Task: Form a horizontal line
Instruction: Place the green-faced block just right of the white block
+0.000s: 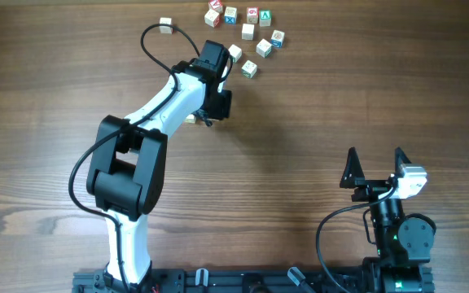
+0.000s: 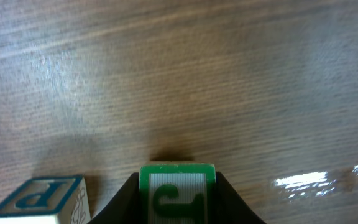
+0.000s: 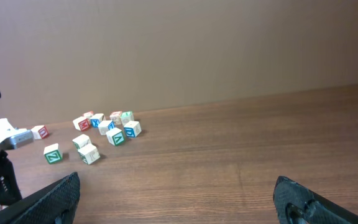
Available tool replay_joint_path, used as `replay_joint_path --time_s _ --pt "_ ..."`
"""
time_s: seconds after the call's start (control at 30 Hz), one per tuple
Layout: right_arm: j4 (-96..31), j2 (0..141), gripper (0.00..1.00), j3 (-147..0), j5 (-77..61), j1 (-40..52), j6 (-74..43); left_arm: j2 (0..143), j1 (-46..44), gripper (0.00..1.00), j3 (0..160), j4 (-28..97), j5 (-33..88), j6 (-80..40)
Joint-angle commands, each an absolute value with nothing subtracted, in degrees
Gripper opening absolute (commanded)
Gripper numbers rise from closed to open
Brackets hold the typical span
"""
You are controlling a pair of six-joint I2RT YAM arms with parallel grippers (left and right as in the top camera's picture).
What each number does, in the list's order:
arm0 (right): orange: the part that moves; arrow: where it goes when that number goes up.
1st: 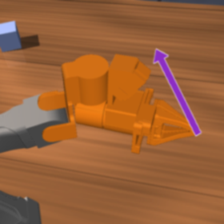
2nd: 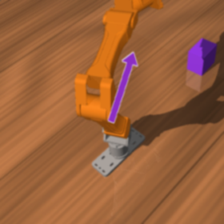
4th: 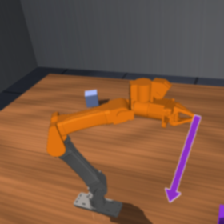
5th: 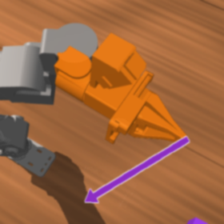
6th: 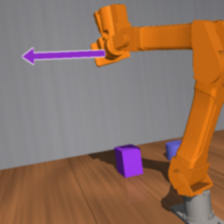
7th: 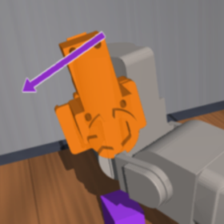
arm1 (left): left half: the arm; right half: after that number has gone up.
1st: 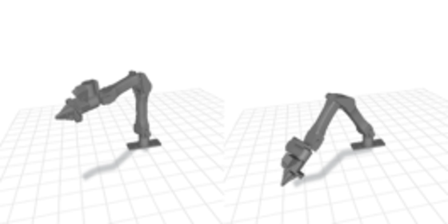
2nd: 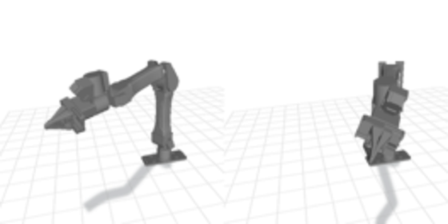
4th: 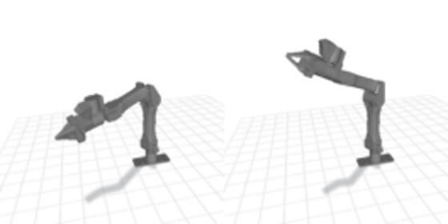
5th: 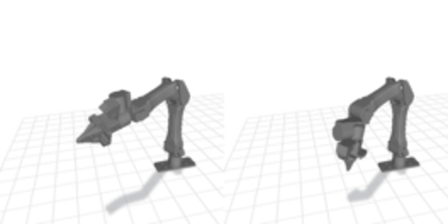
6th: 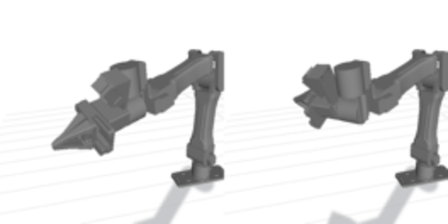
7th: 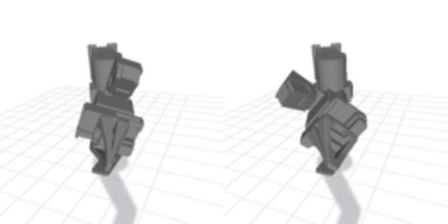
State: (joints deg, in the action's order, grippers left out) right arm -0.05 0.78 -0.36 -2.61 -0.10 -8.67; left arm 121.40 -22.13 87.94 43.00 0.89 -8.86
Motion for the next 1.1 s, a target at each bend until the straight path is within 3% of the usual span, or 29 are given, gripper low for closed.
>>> replay_joint_path --time_s 0.0,0.13,0.47,0.83,0.93,1.07 --pt "0.1 0.6 1.00 -0.3 -3.5 -0.4 -7.7 121.9 -21.9 0.20 87.7 41.9 0.3 -8.2" --pt "0.1 0.6 1.00 -0.3 -3.5 -0.4 -7.6 121.9 -21.9 0.31 87.6 41.9 0.3 -8.2" --pt "0.1 0.6 1.00 -0.3 -3.5 -0.4 -7.6 121.9 -21.9 0.37 87.6 43.1 0.3 -8.2" --pt "0.1 0.6 1.00 -0.3 -3.5 -0.4 -7.6 121.8 -21.9 0.51 90.4 41.7 -2.3 -7.7" --pt "0.1 0.6 1.00 -0.3 -3.5 -0.4 -7.7 121.8 -21.9 0.78 96.2 42.3 -7.9 -7.7" --pt "0.1 0.6 1.00 -0.3 -3.5 -0.4 -7.7 121.8 -21.9 1.00 107.5 43.4 -10.5 -7.8"
